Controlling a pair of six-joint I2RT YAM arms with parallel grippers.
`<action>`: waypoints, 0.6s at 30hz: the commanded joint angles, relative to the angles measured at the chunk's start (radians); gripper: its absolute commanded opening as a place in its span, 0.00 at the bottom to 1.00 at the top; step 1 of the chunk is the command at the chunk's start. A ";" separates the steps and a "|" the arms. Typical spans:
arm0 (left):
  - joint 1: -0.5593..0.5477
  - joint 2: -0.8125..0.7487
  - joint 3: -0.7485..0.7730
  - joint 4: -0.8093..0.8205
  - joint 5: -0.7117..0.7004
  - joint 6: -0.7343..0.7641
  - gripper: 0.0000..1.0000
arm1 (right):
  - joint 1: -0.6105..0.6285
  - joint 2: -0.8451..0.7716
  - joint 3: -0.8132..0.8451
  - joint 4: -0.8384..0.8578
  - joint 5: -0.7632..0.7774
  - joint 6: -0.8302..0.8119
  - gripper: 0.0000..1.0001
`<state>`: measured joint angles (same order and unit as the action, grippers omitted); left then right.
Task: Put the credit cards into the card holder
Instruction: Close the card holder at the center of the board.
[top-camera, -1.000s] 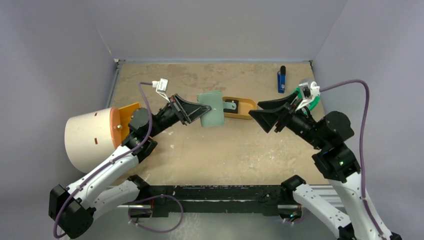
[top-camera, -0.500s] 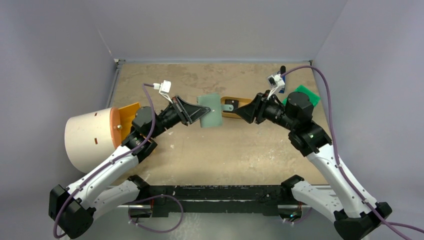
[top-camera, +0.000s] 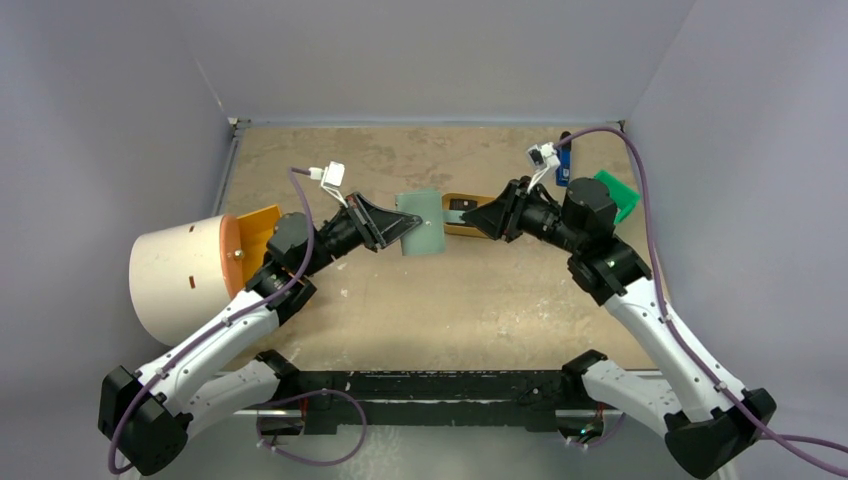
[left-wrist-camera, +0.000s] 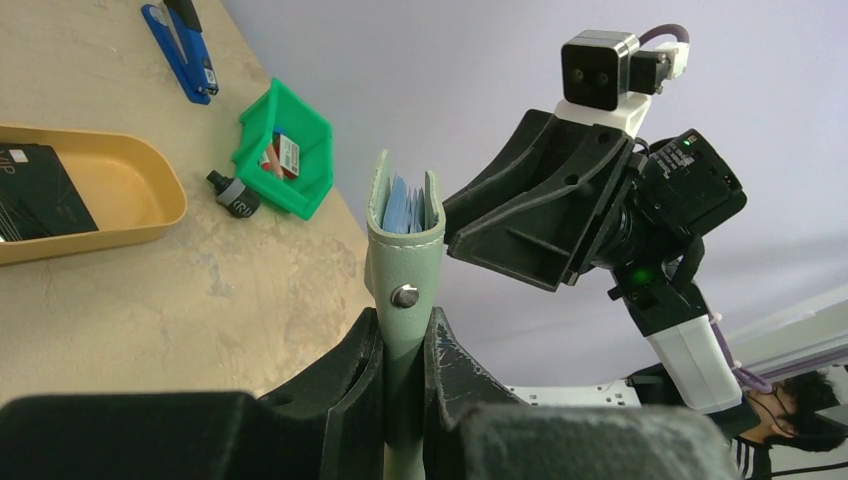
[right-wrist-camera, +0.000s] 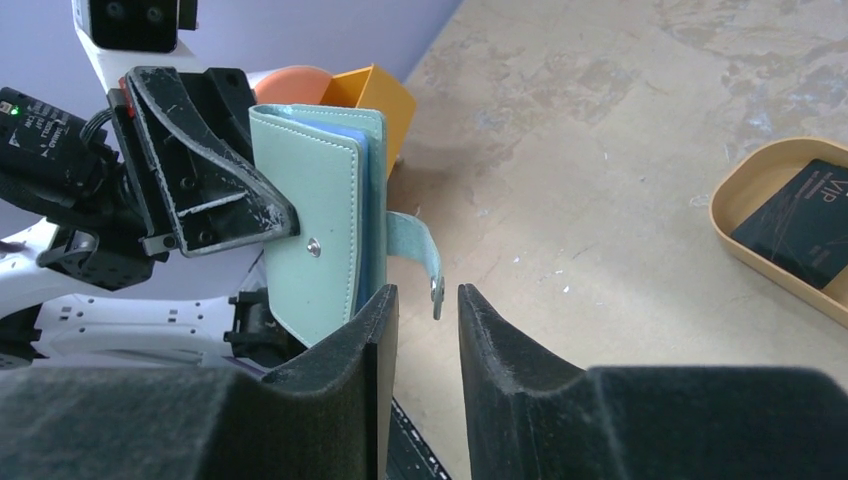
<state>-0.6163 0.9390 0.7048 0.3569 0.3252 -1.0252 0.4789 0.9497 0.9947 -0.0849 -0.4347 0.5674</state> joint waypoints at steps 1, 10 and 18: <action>0.004 -0.017 -0.003 0.068 -0.001 0.021 0.00 | 0.003 0.007 0.001 0.074 -0.040 0.021 0.30; 0.004 -0.022 -0.003 0.064 -0.003 0.028 0.00 | 0.003 0.003 -0.009 0.045 -0.056 0.003 0.26; 0.005 -0.025 -0.005 0.057 -0.006 0.029 0.00 | 0.003 0.012 -0.010 0.049 -0.069 0.001 0.17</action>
<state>-0.6163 0.9386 0.7044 0.3569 0.3248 -1.0241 0.4789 0.9676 0.9768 -0.0700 -0.4679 0.5758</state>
